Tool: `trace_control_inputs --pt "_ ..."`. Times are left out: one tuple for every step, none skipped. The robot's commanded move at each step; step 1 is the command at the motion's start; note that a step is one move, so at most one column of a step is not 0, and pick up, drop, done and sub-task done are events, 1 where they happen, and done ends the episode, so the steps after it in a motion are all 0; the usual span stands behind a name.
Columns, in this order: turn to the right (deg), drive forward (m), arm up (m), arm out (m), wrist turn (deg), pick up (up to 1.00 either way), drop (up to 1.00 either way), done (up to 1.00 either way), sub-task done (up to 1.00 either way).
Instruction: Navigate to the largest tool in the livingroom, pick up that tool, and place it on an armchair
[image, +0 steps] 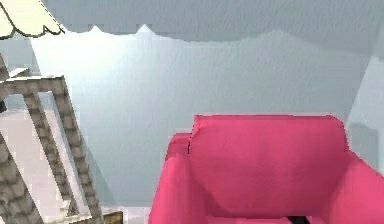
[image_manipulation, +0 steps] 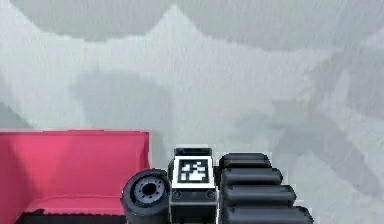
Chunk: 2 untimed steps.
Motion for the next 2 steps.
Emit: trace_control_inputs --pt "-45.0 0.00 0.00 0.00 0.0 0.00 0.00 0.00 0.00" --pt "0.0 0.00 0.00 0.34 0.0 0.00 0.00 0.00 0.00"
